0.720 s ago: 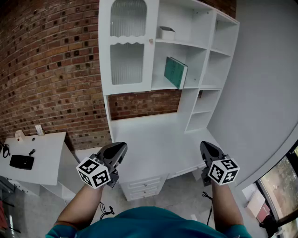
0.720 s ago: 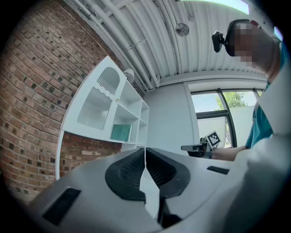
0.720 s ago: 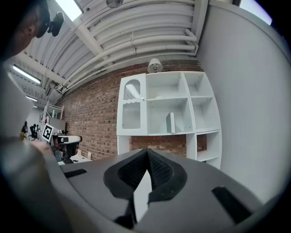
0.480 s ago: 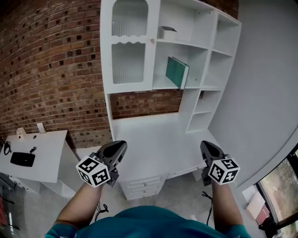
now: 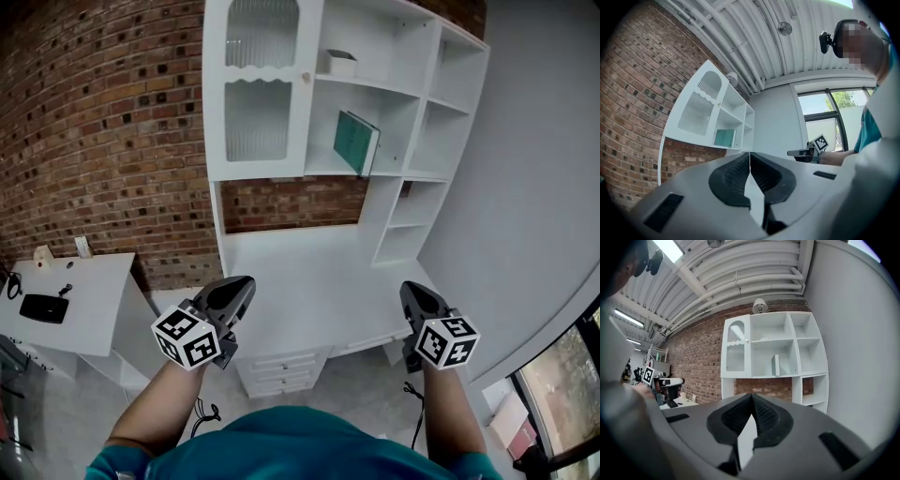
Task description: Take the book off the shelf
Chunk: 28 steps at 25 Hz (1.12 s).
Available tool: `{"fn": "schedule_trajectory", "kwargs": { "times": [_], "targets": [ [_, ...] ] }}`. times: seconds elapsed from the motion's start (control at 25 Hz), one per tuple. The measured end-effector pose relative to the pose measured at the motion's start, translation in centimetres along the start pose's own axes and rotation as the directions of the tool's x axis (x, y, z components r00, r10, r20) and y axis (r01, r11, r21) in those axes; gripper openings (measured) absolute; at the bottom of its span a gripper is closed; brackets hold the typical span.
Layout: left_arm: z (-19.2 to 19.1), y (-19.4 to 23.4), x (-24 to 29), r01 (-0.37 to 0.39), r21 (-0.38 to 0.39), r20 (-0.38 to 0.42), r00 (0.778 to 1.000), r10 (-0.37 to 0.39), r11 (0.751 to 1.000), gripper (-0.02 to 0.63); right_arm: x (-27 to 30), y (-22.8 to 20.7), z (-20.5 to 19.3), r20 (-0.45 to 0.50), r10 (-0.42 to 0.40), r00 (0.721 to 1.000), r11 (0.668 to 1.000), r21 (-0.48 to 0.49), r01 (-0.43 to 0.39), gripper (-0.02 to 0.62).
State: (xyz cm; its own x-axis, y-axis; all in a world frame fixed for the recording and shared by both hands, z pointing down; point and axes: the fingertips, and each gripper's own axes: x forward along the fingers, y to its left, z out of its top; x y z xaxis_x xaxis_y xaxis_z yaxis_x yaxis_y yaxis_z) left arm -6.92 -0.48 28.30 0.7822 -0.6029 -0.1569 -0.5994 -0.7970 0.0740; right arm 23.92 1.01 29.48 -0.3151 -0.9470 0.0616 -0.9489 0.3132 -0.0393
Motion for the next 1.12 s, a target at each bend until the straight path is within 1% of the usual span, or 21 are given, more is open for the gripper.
{"fn": "schedule_trajectory", "kwargs": {
  "times": [0.2, 0.36, 0.64, 0.88, 1.0, 1.12],
  "targets": [
    [0.1, -1.3, 0.9, -0.024, 0.009, 0.005, 1.000, 0.024, 1.000, 0.014, -0.6, -1.4, 0.4, 0.012, 0.014, 1.000, 1.000, -0.003, -0.014, 0.021],
    [-0.6, -2.4, 1.5, -0.050, 0.001, 0.010, 0.999, 0.050, 0.999, 0.014, -0.9, -2.6, 0.0, 0.009, 0.040, 0.999, 0.999, -0.004, -0.040, 0.021],
    [-2.2, -2.5, 2.1, -0.091, -0.018, -0.006, 0.996, 0.091, 0.996, 0.014, 0.3, -3.8, -1.4, -0.006, 0.081, 0.997, 0.997, 0.008, -0.081, 0.023],
    [-2.4, 0.3, 2.7, -0.078, -0.020, -0.002, 0.997, 0.078, 0.997, 0.014, 3.3, -3.1, -1.8, -0.010, 0.081, 0.997, 0.997, -0.001, -0.081, 0.023],
    [-2.4, 2.7, 3.4, -0.043, -0.020, 0.008, 0.999, 0.043, 0.999, 0.014, 5.6, -2.8, -1.7, -0.007, 0.057, 0.998, 0.998, -0.009, -0.057, 0.023],
    [-2.2, 6.1, 4.3, 0.010, -0.012, 0.018, 1.000, -0.010, 1.000, 0.014, 8.7, -2.1, -1.3, 0.006, 0.020, 1.000, 1.000, -0.019, -0.020, 0.023]
  ]
}}
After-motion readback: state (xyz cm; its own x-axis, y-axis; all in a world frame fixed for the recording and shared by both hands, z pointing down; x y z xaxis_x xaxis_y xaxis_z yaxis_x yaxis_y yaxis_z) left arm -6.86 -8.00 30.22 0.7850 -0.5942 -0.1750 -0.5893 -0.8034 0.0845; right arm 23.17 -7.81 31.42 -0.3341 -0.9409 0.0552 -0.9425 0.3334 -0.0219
